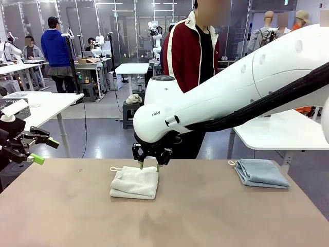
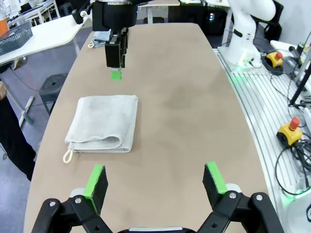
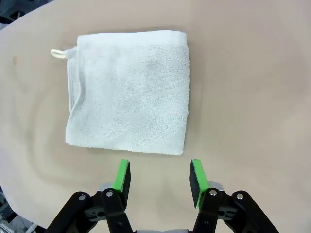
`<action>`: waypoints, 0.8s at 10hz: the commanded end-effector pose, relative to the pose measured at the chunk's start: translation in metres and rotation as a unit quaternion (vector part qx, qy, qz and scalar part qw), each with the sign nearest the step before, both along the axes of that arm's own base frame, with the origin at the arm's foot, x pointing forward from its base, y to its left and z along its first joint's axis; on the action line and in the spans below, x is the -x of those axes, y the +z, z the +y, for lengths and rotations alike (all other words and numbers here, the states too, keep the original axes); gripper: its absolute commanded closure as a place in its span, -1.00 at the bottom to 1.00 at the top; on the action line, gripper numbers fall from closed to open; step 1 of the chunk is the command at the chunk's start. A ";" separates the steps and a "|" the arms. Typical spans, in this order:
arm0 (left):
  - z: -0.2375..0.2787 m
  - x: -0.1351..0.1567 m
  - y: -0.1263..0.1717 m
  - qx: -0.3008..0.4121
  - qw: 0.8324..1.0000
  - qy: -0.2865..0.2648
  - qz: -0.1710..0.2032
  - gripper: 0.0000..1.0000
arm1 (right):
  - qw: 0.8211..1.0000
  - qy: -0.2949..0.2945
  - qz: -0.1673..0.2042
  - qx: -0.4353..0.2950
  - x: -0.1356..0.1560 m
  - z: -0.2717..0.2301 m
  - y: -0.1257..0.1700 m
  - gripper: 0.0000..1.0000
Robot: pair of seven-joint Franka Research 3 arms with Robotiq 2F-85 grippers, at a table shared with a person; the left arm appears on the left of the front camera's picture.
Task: Fold the towels and place them in the basket.
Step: When a person lays out a Towel with hook on the table, fold it in half twice, then stack the folded Towel with hook on the right side of the table.
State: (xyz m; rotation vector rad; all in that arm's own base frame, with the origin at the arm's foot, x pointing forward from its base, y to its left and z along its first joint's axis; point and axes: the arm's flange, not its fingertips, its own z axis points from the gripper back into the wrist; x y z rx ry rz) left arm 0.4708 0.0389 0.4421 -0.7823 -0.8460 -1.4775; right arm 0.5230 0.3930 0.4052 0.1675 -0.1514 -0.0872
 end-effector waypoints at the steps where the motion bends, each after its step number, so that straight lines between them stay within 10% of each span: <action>1: 0.000 0.000 0.001 0.001 1.000 0.000 -0.001 -1.00 | 1.000 -0.004 0.005 -0.003 -0.001 0.003 0.000 -0.09; 8: 0.000 0.000 0.001 0.001 1.000 0.000 -0.001 -1.00 | 1.000 -0.004 0.005 -0.003 -0.001 0.003 0.000 -0.09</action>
